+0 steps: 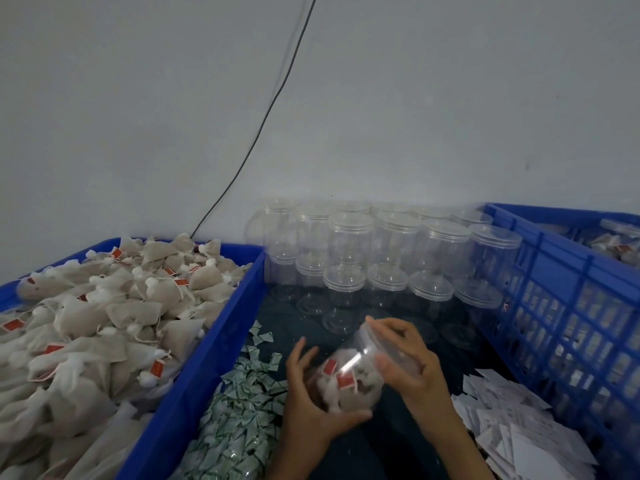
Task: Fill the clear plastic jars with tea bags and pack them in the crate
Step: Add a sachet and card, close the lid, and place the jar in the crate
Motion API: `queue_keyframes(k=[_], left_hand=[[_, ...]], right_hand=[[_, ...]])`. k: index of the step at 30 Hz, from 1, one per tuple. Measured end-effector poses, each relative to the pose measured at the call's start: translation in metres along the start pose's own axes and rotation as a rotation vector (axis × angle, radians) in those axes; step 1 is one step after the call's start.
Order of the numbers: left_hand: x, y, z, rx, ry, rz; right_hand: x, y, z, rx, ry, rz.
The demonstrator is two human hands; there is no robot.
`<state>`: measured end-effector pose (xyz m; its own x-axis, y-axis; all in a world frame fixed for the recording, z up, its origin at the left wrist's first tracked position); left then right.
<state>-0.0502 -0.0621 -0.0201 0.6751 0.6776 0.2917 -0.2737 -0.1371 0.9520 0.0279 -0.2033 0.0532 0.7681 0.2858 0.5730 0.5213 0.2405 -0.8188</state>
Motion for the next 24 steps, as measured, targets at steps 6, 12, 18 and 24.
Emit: queue_keyframes(k=[6,12,18,24], left_hand=[[0.005,0.001,0.007,-0.378,0.078,-0.29],[0.005,0.004,0.003,-0.487,0.008,-0.387],[-0.002,0.006,0.001,-0.199,-0.108,-0.469],[0.002,0.006,0.002,-0.095,-0.29,-0.545]], right_hand=[[-0.017,0.01,0.021,0.165,0.358,0.165],[-0.017,0.008,0.025,0.095,0.209,0.139],[-0.005,-0.003,0.006,0.027,-0.129,0.006],[-0.002,-0.002,-0.004,0.004,-0.271,-0.006]])
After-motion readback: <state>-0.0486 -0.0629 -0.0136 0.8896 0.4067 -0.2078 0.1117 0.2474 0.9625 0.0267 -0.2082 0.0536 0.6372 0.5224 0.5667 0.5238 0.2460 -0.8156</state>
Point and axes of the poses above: each hand's wrist, its own x-axis towards the middle knuckle, its own z-axis out of the palm, y = z × x, the point moved 3 cm from there along x, towards the middle knuckle, and after that the axes turned 13 degrees about y, right-handed, at the moved point
